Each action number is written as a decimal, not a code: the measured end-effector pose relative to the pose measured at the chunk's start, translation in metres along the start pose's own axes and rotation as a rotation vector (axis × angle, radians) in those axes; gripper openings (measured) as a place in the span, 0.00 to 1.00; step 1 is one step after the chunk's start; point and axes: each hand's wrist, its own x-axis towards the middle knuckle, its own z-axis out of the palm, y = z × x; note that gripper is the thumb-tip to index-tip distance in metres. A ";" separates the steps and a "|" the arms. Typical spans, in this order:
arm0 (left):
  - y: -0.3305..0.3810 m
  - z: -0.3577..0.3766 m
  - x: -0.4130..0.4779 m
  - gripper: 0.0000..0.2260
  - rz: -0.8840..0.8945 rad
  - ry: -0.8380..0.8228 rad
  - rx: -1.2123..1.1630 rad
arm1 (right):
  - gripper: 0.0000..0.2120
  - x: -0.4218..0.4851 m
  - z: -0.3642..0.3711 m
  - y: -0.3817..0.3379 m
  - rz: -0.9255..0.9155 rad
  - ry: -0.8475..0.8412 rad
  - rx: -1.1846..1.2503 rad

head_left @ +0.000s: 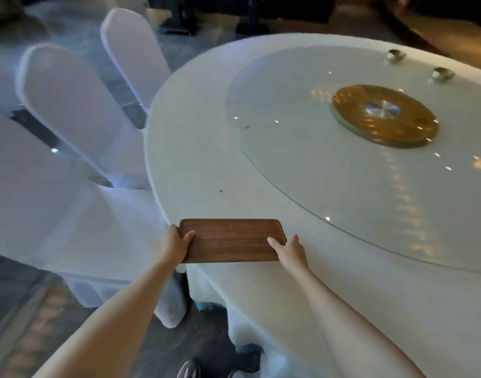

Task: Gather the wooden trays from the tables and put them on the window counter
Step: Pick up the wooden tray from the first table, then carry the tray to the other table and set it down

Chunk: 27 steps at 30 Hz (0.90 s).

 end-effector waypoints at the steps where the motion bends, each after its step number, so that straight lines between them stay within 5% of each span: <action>1: -0.008 -0.018 0.003 0.18 -0.014 0.042 -0.012 | 0.22 0.000 0.009 -0.017 -0.040 -0.016 -0.003; 14: -0.159 -0.270 -0.002 0.20 -0.183 0.592 -0.199 | 0.28 -0.094 0.171 -0.265 -0.616 -0.209 0.013; 27: -0.366 -0.465 -0.037 0.19 -0.356 0.867 -0.260 | 0.19 -0.237 0.414 -0.414 -0.909 -0.458 -0.020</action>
